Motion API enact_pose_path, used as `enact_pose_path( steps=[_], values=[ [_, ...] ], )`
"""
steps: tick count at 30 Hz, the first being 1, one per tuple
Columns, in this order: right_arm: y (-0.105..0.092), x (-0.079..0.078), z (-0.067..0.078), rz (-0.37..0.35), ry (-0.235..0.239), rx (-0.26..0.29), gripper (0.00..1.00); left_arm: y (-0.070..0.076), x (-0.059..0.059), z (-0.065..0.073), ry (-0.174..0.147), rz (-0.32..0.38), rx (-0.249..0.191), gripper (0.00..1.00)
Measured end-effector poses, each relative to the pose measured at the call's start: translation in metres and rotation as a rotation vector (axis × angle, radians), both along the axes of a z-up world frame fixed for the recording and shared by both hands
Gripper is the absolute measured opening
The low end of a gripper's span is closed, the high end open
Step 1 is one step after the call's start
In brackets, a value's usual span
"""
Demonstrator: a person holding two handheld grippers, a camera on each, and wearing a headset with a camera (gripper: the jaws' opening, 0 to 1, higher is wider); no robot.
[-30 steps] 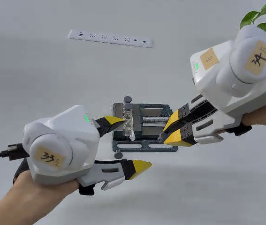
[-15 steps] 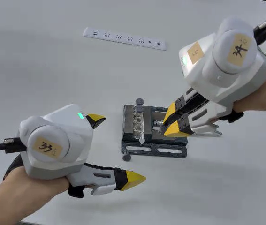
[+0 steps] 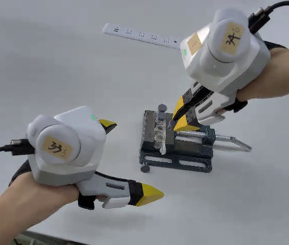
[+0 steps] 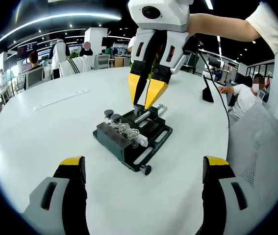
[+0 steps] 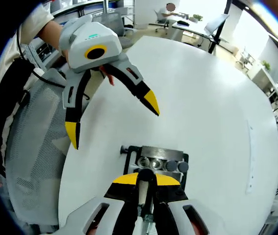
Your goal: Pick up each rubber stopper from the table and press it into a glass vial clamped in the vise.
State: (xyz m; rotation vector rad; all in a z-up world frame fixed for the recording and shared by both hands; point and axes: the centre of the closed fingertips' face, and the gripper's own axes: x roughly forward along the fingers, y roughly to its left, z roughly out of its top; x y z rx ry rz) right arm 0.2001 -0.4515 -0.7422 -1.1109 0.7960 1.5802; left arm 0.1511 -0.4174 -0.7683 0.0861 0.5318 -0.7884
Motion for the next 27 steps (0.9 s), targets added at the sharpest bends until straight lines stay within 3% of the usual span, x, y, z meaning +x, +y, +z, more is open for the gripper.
enact_pose_path(
  steps=[7, 27],
  values=[
    [0.004, 0.010, -0.010, 0.013, -0.003, -0.030, 0.05, 0.000, 0.005, -0.002, 0.010, 0.025, -0.026, 0.99],
    [0.010, 0.012, -0.024, 0.056, -0.010, -0.101, 0.05, 0.008, 0.004, -0.005, 0.012, 0.062, -0.049, 0.99]
  ],
)
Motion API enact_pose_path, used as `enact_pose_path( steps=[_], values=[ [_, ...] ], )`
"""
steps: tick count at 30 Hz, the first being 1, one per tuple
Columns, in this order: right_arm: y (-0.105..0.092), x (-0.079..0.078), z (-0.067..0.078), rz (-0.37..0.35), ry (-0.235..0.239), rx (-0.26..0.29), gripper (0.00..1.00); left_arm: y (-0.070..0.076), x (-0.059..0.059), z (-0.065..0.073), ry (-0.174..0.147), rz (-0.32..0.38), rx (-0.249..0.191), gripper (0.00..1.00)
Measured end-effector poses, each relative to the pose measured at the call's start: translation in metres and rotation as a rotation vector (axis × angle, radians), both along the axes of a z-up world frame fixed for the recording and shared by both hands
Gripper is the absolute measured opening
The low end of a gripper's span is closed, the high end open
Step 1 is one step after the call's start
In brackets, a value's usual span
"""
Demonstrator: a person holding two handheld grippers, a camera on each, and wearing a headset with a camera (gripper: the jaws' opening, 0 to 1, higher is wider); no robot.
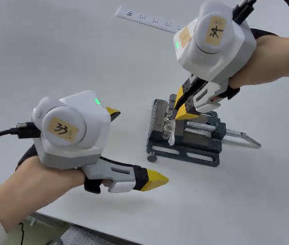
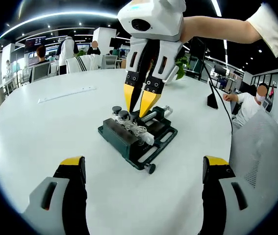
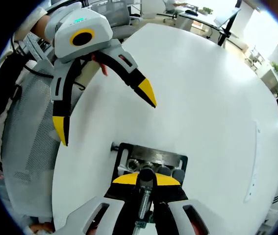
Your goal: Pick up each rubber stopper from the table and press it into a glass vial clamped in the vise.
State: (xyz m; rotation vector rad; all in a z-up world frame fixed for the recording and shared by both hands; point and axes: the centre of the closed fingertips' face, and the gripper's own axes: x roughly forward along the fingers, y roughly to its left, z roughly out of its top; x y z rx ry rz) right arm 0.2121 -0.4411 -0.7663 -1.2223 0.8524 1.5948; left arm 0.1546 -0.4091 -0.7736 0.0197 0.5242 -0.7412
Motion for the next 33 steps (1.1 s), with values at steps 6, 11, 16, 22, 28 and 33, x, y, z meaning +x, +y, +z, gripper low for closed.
enact_pose_path(
  steps=[6, 11, 16, 22, 28, 33],
  values=[
    [0.0008, 0.0004, -0.0014, 0.012, -0.007, -0.010, 0.05, 0.0001, -0.0006, -0.0015, 0.004, 0.003, -0.005, 0.99],
    [0.0011, 0.0016, -0.0024, 0.015, -0.001, -0.019, 0.05, 0.0007, -0.0010, -0.0025, 0.008, 0.008, -0.010, 0.99],
    [0.0030, 0.0007, -0.0027, 0.024, 0.000, -0.032, 0.05, 0.0005, -0.0012, -0.0042, 0.011, 0.008, -0.013, 0.98],
    [0.0040, 0.0000, -0.0027, 0.031, 0.003, -0.046, 0.05, 0.0033, -0.0008, -0.0053, 0.012, 0.012, -0.017, 0.98],
    [0.0027, 0.0005, -0.0029, 0.034, 0.002, -0.055, 0.05, 0.0047, -0.0010, -0.0049, 0.013, 0.014, -0.015, 0.98],
    [0.0034, 0.0005, -0.0019, 0.051, -0.020, -0.071, 0.05, 0.0034, -0.0009, -0.0048, 0.014, 0.011, -0.018, 0.97]
  ],
)
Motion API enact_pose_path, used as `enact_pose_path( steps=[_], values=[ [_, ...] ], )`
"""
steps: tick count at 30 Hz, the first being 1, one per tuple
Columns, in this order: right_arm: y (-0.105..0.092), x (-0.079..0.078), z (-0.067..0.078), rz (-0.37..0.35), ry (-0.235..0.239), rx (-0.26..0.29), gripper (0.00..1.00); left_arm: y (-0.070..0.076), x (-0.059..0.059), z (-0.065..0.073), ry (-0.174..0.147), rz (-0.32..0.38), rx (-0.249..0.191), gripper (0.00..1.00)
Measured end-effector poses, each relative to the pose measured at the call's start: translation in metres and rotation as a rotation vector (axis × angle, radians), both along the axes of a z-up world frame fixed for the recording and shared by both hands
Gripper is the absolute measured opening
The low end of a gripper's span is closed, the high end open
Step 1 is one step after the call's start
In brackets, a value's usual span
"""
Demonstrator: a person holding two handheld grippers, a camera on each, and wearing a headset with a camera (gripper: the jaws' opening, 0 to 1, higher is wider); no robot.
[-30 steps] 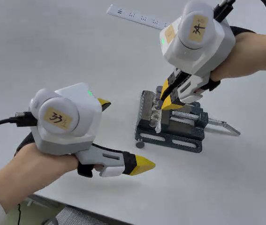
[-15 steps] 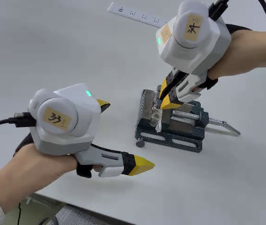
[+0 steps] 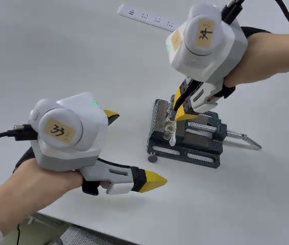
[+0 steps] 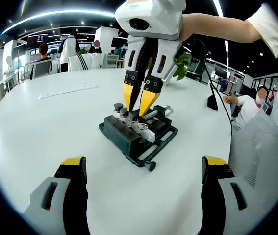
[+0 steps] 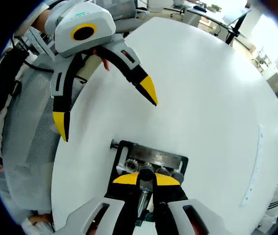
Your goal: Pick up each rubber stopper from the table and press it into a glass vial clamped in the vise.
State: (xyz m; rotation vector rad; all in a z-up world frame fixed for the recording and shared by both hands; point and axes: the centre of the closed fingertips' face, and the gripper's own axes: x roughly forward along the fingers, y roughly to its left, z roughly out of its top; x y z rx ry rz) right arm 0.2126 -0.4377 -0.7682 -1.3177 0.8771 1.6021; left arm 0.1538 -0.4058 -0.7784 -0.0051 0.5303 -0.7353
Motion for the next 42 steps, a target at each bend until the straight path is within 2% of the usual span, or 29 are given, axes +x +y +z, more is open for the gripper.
enact_pose_path(
  steps=[12, 14, 17, 30, 42],
  values=[
    [0.0045, -0.0013, -0.0021, 0.031, -0.005, -0.070, 0.05, 0.0024, 0.0000, 0.0003, 0.001, 0.006, -0.005, 0.97],
    [0.0028, -0.0023, -0.0008, 0.025, 0.001, -0.061, 0.04, 0.0027, -0.0001, 0.0007, -0.002, 0.008, -0.006, 0.97],
    [0.0024, 0.0004, -0.0025, -0.026, 0.022, -0.039, 0.04, 0.0036, -0.0003, 0.0004, -0.003, 0.011, -0.005, 0.97],
    [0.0028, -0.0031, -0.0008, -0.106, 0.037, 0.023, 0.04, 0.0027, -0.0009, -0.0004, -0.001, 0.007, -0.006, 0.96],
    [0.0016, -0.0029, -0.0005, -0.188, 0.045, 0.052, 0.04, -0.0012, -0.0028, -0.0003, 0.003, 0.006, -0.010, 0.96]
  ],
)
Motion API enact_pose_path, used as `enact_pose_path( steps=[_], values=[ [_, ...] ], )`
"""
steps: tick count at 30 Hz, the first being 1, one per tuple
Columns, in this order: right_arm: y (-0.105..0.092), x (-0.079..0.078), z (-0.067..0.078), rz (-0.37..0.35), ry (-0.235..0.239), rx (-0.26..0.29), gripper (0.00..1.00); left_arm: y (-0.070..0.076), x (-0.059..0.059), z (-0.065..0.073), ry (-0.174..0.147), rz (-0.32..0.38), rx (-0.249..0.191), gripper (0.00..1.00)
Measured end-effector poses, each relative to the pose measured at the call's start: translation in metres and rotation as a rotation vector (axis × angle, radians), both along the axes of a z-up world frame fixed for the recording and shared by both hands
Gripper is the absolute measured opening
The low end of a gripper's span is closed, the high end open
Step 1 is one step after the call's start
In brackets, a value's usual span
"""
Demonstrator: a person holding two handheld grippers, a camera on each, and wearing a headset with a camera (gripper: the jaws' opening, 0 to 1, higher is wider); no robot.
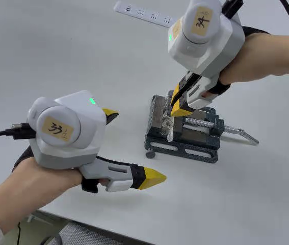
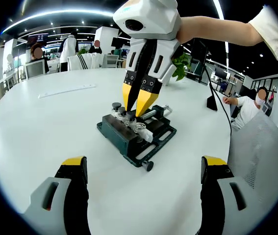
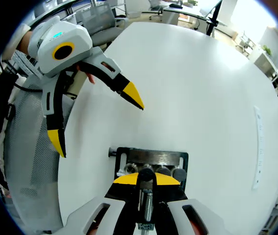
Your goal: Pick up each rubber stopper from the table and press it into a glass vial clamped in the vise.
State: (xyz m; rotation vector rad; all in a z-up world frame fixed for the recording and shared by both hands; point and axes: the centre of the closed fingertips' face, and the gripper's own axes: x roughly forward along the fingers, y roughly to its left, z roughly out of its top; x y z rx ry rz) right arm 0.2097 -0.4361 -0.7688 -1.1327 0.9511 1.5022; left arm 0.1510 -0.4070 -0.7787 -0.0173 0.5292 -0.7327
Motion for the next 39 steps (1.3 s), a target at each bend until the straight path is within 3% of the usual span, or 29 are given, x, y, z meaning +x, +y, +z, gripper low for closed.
enact_pose_path(
  steps=[14, 22, 39],
  values=[
    [-0.0003, -0.0001, -0.0009, -0.168, 0.000, 0.014, 0.04, -0.0008, 0.0008, -0.0008, -0.002, -0.008, 0.001, 0.95],
    [0.0002, -0.0002, -0.0009, -0.125, -0.037, -0.018, 0.04, -0.0015, 0.0005, 0.0004, -0.002, -0.011, 0.001, 0.95],
    [0.0001, 0.0018, -0.0006, -0.058, -0.035, -0.009, 0.07, -0.0012, -0.0002, 0.0000, 0.000, -0.010, 0.004, 0.95]
  ],
)
